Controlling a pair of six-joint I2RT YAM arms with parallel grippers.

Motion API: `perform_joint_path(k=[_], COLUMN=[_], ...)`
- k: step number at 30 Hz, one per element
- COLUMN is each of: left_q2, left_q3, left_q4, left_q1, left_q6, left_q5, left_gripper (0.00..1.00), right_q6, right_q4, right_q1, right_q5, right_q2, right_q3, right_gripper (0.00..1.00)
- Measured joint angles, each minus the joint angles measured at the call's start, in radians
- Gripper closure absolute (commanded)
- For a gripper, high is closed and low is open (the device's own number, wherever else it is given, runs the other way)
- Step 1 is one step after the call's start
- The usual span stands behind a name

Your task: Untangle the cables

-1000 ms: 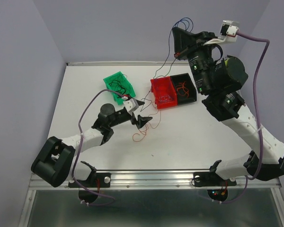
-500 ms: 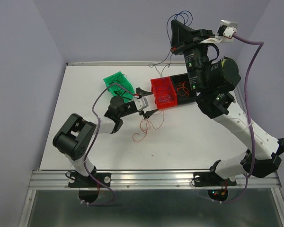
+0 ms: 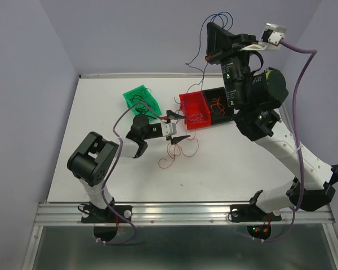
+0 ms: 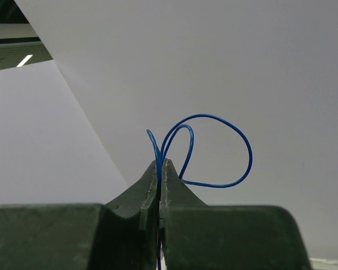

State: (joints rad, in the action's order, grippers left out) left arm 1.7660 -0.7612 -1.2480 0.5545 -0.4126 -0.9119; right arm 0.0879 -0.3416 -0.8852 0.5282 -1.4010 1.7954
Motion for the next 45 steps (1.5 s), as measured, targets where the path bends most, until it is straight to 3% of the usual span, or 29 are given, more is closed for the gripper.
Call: perform_joint_path(k=[3, 5, 7, 16, 23, 32, 45], left_q2=[-0.104, -0.172, -0.232, -0.542, -0.740, -0.746, -0.730], left_q3=[0.100, 0.113, 0.114, 0.320, 0.327, 0.327, 0.327], left_q4=[0.055, 0.129, 0.213, 0.422, 0.525, 0.586, 0.603], left_q1=[0.000, 0.000, 0.000, 0.000, -0.001, -0.018, -0.020], left_q6=[-0.050, -0.084, -0.132, -0.221, -0.196, -0.150, -0.144], left_q5=[0.002, 0.002, 0.000, 0.017, 0.194, 0.382, 0.414], left_gripper=[0.16, 0.24, 0.25, 0.23, 0.22, 0.22, 0.23], right_q6=[-0.037, -0.068, -0.099, -0.140, -0.071, 0.010, 0.146], right_q4=[-0.008, -0.009, -0.017, -0.022, -0.019, -0.024, -0.035], right_q1=[0.000, 0.001, 0.003, 0.077, 0.177, 0.242, 0.404], right_q5=[0.022, 0.032, 0.037, 0.033, -0.002, -0.052, -0.145], right_q2=[0.000, -0.006, -0.018, -0.106, -0.109, -0.189, -0.235], right_q3=[-0.009, -0.010, -0.010, -0.054, -0.138, -0.161, -0.289], right_gripper=[1.00, 0.99, 0.99, 0.99, 0.99, 1.00, 1.00])
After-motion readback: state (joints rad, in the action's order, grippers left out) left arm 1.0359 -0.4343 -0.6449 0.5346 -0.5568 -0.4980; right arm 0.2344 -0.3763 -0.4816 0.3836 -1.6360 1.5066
